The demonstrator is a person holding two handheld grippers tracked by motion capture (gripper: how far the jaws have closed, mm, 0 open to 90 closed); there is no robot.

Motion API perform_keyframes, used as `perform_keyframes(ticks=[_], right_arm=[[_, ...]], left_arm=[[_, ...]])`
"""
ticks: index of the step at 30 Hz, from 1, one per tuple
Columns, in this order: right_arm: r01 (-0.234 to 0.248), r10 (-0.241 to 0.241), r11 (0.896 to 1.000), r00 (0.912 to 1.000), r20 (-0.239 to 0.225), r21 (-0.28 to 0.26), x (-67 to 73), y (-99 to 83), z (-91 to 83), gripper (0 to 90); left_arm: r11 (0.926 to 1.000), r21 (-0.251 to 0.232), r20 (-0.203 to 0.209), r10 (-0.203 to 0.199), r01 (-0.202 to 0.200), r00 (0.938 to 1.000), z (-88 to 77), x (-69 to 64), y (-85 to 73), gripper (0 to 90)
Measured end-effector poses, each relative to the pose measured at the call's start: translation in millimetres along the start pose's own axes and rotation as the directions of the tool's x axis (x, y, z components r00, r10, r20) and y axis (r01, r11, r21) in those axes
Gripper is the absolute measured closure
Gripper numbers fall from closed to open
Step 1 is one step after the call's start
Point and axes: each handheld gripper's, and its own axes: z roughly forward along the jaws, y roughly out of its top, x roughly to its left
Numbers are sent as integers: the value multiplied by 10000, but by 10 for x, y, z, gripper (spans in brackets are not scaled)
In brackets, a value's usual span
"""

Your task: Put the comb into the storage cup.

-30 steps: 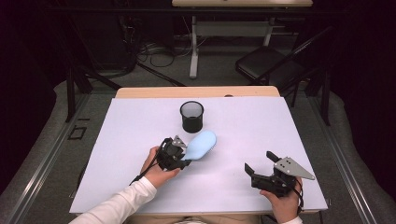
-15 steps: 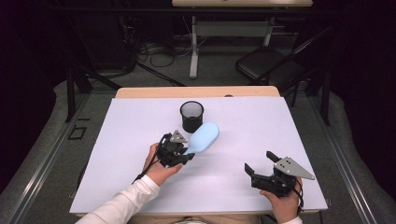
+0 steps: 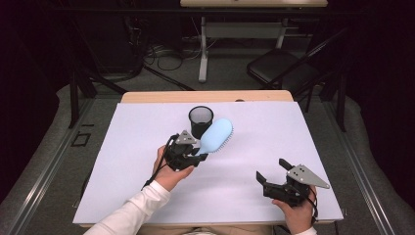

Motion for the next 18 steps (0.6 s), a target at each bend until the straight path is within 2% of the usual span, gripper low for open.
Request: perform_keyframes(ticks=[8,18], right_arm=[[-31,31,10000,10000,-27,36,3,-3,4,69],[-29,29,10000,10000,-8,49,1,-5,9,69]], left_arm=[[9987,-519,-36,10,-12,10000,-41,-7,64,695],[9917,-1282,-121,98,-113,9999,-96,-22,116,695]])
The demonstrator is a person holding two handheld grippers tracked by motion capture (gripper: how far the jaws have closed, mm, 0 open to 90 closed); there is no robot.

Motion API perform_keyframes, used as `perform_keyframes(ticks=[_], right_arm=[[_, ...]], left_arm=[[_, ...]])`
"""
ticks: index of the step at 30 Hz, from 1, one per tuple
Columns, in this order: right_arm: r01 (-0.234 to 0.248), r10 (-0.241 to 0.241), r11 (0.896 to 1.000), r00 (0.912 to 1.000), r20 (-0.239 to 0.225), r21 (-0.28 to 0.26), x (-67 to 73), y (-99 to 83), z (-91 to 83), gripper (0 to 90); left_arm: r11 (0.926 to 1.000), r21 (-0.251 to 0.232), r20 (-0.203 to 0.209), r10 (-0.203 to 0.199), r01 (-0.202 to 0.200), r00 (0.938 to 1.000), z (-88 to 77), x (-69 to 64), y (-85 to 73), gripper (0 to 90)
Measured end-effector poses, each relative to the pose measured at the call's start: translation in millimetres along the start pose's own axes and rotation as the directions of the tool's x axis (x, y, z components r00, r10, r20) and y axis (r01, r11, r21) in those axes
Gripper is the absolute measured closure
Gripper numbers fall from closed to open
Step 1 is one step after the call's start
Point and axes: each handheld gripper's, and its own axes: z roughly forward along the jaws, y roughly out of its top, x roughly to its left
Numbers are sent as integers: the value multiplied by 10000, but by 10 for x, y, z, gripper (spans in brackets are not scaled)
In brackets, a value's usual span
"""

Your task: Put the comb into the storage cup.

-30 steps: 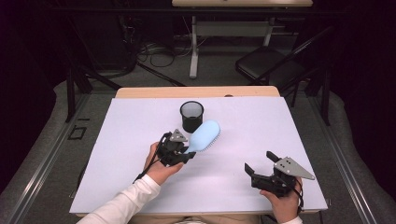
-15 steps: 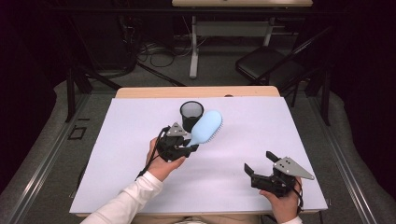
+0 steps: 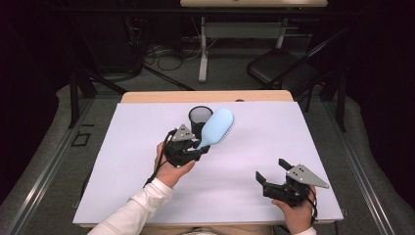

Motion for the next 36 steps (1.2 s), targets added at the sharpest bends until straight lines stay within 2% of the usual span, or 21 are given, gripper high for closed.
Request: perform_keyframes(ticks=[5,13,16,20,25,36], right_arm=[[-25,25,10000,10000,9,-4,-4,-5,9,69],[-127,126,9999,9999,104,11,-19,-6,5,71],[-179,179,9998,9997,140,11,-28,-8,2,72],[-234,234,9997,9996,161,-22,-33,-11,6,72],[-213,214,9998,9996,193,-42,-33,-11,6,78],[-173,173,9998,9996,239,8,-36,-12,10,78]], left_arm=[[9995,-325,23,-13,14,10000,-18,6,43,696],[9961,-869,-159,110,-123,9998,-27,2,64,695],[9948,-1014,-167,8,-25,9999,-30,5,64,696],[9911,-1325,-275,50,-86,9996,-52,2,66,696],[9838,-1794,-192,-23,-12,9998,-76,-1,60,696],[9773,-2118,-201,-14,-29,9998,-99,3,28,696]])
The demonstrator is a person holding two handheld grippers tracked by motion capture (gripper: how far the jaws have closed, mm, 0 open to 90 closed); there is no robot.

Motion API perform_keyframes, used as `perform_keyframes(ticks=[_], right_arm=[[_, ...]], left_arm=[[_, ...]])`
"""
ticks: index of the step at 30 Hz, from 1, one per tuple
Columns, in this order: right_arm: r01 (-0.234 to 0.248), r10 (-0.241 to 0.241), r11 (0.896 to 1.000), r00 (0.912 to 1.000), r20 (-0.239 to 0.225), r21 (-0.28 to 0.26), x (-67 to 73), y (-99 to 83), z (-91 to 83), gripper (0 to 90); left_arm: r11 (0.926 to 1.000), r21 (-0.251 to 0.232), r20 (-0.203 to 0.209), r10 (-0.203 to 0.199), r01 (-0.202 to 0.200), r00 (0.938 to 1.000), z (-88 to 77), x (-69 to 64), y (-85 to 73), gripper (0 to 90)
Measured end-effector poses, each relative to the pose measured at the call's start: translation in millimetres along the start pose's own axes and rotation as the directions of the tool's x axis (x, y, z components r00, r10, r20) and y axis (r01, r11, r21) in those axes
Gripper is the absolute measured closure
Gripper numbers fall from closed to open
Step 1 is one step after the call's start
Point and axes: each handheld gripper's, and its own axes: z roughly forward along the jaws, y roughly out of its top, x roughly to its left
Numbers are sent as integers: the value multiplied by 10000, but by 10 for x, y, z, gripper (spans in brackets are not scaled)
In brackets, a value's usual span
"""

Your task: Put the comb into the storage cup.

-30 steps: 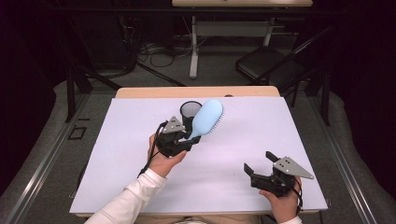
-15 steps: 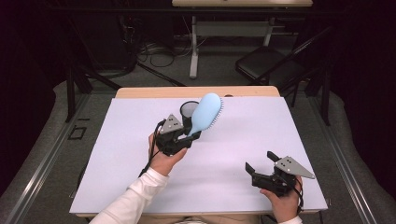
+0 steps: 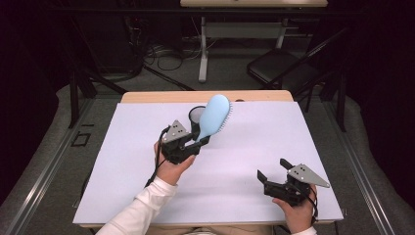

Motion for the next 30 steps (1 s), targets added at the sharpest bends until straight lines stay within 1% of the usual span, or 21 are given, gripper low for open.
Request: perform_keyframes(ticks=[6,7,10,13,15,17,22,23,24,25,27,30], right_arm=[[20,-20,10000,10000,-50,55,8,9,-3,78],[27,-26,10000,10000,-52,46,9,10,0,78],[124,-124,9999,9999,-43,69,7,18,2,75],[70,-70,9997,10000,-29,215,20,26,14,39],[67,-65,9994,10000,-51,339,24,30,35,10],[127,-123,9992,9999,-103,390,29,34,50,1],[120,-105,9983,9996,-266,572,75,78,69,0],[120,-103,9985,9995,-314,543,85,90,73,0],[124,-105,9985,9993,-362,533,93,104,75,0],[34,-11,9983,9991,-415,576,105,119,77,0],[27,10,9979,9984,-559,649,115,151,88,0],[18,33,9967,9981,-621,809,136,206,113,0]], left_arm=[[9999,-107,54,39,-38,10000,-12,-3,-10,696],[9999,-118,-12,38,-38,10000,-16,-7,-11,695],[9998,-180,69,57,-55,10000,-22,-4,-17,696],[9998,-163,94,100,-98,9999,-29,3,-15,696],[9998,-204,35,79,-78,10000,-36,3,-17,696],[9997,-223,104,76,-74,9999,-40,6,-21,696],[9997,-215,55,79,-78,10000,-43,7,-31,696],[9998,-207,9,60,-60,10000,-43,6,-34,696],[9998,-193,73,46,-45,10000,-42,12,-37,696],[9998,-200,56,35,-34,10000,-42,14,-40,695],[9998,-205,45,14,-13,10000,-42,18,-42,695],[9998,-202,45,32,-31,10000,-46,22,-42,696]])
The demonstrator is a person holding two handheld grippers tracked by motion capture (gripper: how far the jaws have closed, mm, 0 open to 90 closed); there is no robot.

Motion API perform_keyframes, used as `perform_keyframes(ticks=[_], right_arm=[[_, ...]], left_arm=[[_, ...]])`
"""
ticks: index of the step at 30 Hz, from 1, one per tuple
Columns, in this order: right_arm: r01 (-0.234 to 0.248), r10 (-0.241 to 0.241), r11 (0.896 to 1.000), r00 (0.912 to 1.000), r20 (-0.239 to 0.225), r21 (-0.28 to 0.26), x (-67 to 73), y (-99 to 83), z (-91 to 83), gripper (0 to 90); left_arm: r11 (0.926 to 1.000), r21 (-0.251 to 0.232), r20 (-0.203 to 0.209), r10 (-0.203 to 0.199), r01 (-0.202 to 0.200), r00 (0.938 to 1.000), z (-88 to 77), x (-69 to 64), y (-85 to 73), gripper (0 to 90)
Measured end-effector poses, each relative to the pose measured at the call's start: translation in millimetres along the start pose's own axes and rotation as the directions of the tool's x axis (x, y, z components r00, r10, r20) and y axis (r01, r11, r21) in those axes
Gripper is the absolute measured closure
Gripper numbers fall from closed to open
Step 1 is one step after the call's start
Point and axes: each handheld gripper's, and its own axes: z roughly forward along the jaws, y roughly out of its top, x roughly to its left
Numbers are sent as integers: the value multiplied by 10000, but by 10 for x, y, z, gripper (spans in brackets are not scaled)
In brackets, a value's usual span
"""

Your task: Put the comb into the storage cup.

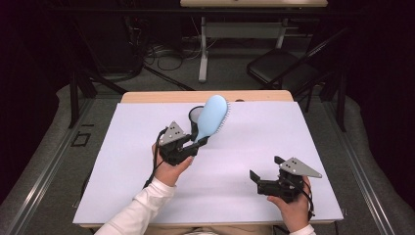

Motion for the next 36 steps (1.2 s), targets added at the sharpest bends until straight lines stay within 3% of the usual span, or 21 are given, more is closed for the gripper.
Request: perform_keyframes(ticks=[8,17,24,36], right_arm=[[231,-218,9975,9995,-208,664,38,163,109,0],[76,14,9879,9983,-577,1552,58,369,301,0],[8,153,9871,9949,-994,1601,84,470,386,0],[-277,510,9816,9915,-1199,1889,61,634,487,0]], left_arm=[[10000,-47,-2,-19,19,10000,-11,-2,3,696],[9999,-116,-32,-120,119,9999,-35,29,15,695],[9997,-188,-41,-156,155,9999,-58,44,23,695],[9993,-315,-31,-194,193,9998,-71,61,28,696]])
